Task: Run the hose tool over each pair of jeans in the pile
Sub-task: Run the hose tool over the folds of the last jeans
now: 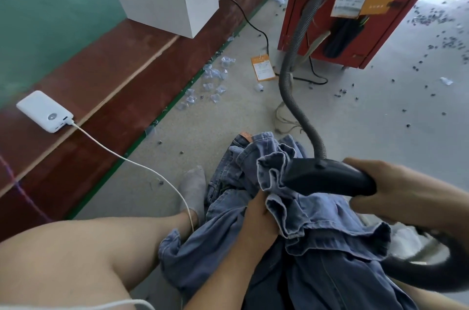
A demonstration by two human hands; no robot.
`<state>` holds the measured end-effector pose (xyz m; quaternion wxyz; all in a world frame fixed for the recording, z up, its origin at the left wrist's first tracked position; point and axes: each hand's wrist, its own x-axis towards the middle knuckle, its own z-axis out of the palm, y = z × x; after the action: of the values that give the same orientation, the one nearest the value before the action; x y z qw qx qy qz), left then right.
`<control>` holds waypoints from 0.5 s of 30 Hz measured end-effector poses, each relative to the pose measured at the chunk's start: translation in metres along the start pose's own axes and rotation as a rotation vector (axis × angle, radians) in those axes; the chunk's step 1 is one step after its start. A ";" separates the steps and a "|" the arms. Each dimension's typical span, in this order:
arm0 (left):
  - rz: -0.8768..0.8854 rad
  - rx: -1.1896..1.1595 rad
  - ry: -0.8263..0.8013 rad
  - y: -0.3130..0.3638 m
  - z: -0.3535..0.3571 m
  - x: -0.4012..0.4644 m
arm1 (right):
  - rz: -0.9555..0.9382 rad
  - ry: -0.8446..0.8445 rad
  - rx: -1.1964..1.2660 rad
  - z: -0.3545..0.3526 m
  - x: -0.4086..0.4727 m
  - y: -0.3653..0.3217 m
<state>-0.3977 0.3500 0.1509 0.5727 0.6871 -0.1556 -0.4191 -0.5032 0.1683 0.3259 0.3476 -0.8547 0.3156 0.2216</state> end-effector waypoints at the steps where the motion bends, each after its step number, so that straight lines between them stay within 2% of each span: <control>1: 0.002 0.027 -0.007 -0.003 -0.001 0.000 | -0.026 0.006 -0.016 0.005 0.002 -0.003; 5: 0.110 0.040 -0.052 0.003 -0.007 -0.013 | -0.052 0.152 0.010 0.010 0.005 -0.005; 8: 0.182 -0.039 -0.035 0.004 -0.008 -0.019 | -0.019 0.332 0.111 0.000 -0.001 0.003; 10: 0.188 -0.152 -0.023 0.003 -0.008 -0.020 | 0.006 0.393 0.166 -0.011 -0.009 0.012; 12: 0.183 -0.183 -0.027 0.001 -0.007 -0.018 | 0.033 0.328 0.177 -0.020 -0.017 0.019; 15: 0.212 -0.177 -0.048 -0.003 -0.007 -0.017 | 0.108 0.103 0.117 -0.023 -0.020 0.026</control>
<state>-0.4030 0.3672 0.1549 0.6682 0.6034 -0.2034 -0.3849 -0.5314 0.1447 0.3414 0.3676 -0.8249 0.3912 0.1772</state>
